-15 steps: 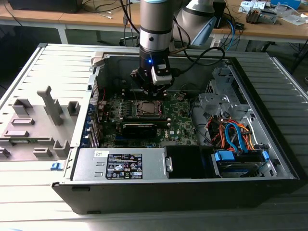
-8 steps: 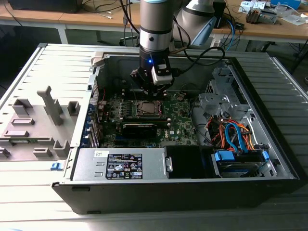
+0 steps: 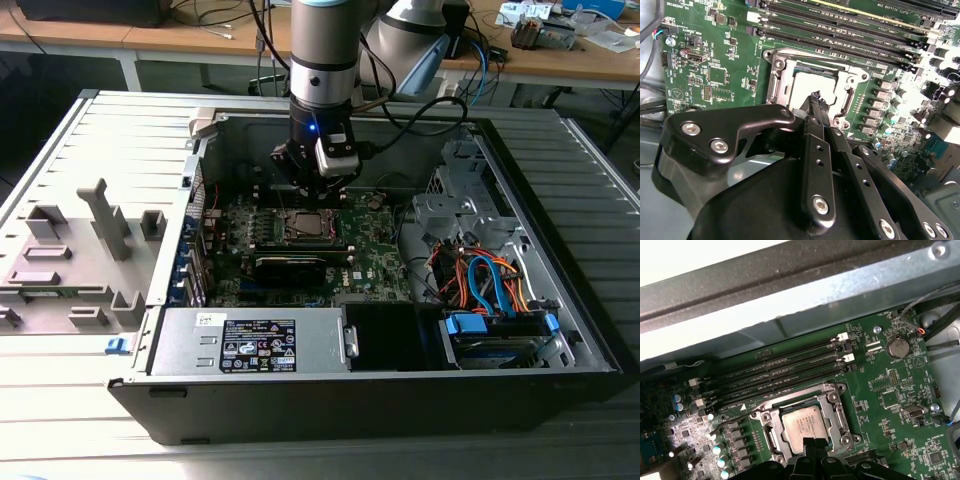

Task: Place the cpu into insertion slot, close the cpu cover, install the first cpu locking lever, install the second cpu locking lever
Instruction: 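Install the first cpu locking lever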

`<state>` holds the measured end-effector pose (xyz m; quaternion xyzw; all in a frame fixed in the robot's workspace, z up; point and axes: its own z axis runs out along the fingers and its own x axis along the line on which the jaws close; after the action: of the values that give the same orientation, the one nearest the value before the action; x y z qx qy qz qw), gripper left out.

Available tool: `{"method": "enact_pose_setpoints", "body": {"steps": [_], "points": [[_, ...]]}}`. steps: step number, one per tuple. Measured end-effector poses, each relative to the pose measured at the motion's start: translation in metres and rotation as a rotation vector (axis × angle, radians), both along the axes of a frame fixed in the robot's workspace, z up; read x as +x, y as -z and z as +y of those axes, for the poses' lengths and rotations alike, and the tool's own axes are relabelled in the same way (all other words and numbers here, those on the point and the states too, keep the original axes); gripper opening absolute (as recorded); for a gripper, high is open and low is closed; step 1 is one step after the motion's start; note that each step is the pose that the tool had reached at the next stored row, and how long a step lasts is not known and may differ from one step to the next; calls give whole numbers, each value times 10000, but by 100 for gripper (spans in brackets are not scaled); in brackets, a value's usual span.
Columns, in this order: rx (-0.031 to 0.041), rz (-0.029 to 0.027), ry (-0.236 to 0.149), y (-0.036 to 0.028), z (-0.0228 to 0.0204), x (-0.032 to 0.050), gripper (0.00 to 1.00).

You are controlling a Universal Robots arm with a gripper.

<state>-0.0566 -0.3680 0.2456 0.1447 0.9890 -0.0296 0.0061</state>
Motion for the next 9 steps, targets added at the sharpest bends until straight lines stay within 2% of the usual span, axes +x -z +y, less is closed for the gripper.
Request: {"method": "enact_pose_setpoints", "body": {"steps": [9], "points": [[-1, 1, -89, 0, 0, 0, 11]]}}
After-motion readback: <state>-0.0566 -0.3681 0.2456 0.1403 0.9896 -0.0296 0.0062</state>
